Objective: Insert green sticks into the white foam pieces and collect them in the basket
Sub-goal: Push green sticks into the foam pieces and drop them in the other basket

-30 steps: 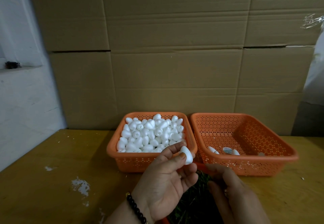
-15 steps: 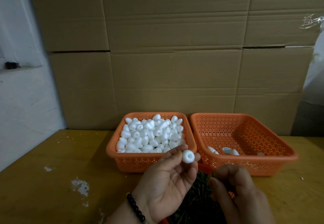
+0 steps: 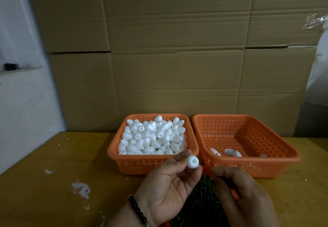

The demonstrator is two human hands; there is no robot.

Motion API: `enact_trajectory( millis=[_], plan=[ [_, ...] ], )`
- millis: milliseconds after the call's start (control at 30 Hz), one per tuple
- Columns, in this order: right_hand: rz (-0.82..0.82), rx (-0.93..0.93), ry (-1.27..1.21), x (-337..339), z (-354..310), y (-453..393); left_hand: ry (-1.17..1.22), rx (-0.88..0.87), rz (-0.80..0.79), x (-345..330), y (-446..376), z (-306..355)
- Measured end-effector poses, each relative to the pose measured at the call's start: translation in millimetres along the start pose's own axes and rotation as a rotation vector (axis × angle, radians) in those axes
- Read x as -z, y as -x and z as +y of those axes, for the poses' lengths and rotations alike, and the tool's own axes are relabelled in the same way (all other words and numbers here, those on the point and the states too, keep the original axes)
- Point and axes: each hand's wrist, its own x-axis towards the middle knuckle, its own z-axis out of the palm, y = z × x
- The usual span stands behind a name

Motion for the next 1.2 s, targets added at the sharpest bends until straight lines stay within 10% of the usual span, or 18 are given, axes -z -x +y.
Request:
enact_trajectory(
  millis=[1200],
  plan=[
    [0.019,0.031,0.155,5,1,-4,-0.278,-0.13,0.005,-9,3,-15]
  ],
)
